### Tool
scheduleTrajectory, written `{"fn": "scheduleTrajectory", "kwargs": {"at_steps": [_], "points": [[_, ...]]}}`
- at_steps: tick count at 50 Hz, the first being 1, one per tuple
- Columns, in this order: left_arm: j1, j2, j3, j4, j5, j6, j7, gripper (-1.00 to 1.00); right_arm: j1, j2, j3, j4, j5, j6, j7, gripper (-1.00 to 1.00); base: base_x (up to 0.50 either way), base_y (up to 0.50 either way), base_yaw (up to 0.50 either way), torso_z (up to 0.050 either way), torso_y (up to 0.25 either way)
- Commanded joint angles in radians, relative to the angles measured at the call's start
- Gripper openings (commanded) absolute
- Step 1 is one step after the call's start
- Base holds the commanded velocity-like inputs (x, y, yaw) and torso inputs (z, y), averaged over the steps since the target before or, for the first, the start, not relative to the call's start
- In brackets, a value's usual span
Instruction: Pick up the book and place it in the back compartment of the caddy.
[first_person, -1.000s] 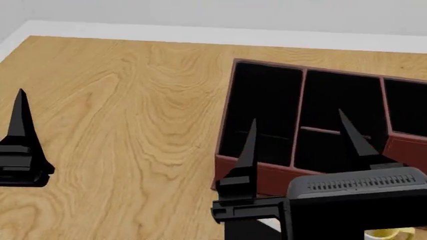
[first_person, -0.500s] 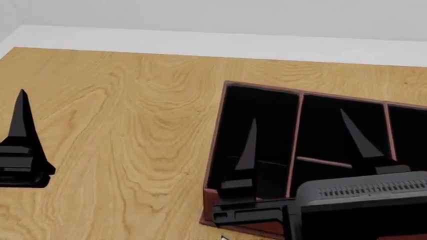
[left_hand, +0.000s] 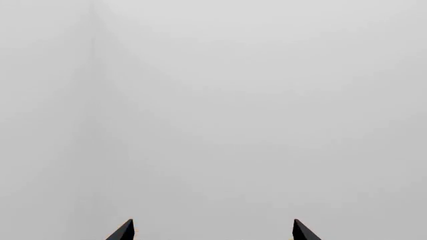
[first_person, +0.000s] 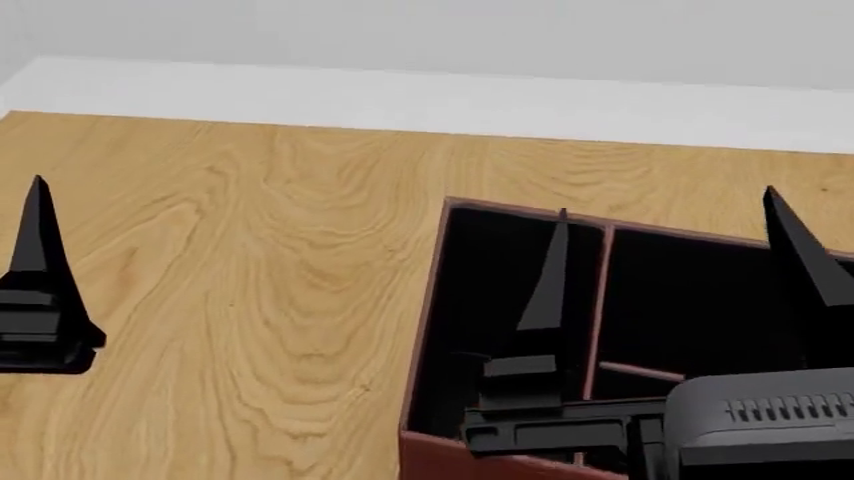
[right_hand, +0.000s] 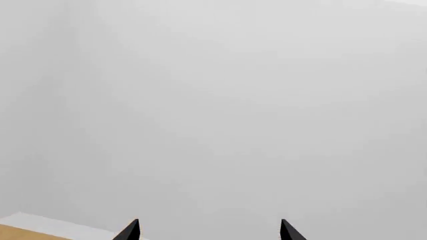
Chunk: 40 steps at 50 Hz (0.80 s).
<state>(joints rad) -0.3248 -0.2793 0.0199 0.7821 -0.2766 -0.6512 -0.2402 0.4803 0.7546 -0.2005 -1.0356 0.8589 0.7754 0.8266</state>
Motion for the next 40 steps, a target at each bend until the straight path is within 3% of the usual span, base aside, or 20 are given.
{"fn": "scheduleTrajectory", "kwargs": {"at_steps": [1,11,20,28,40], "points": [[-0.002,-0.005,-0.008,0.006,-0.012,-0.005,-0.005,1.00,0.050,0.121,-0.072,-0.001,0.136,-0.071,0.151,1.00,0.00,0.00,0.00,0.000,0.000],[0.002,-0.008,0.002,0.007,-0.010,-0.002,-0.011,1.00,0.034,0.159,-0.074,0.000,0.157,-0.114,0.163,1.00,-0.01,0.00,0.00,0.000,0.001],[0.000,-0.015,-0.011,0.011,-0.022,-0.003,-0.012,1.00,0.483,0.241,-0.174,0.056,0.714,0.143,0.383,1.00,0.00,0.00,0.00,0.000,0.000],[-0.001,-0.019,-0.019,0.014,-0.033,-0.006,-0.013,1.00,0.860,0.249,-0.300,0.159,1.132,0.238,0.599,1.00,0.00,0.00,0.00,0.000,0.000],[0.002,-0.023,-0.023,0.023,-0.043,-0.008,-0.019,1.00,1.087,0.247,-0.422,0.276,1.519,0.198,0.676,1.00,0.00,0.00,0.00,0.000,0.000]]}}
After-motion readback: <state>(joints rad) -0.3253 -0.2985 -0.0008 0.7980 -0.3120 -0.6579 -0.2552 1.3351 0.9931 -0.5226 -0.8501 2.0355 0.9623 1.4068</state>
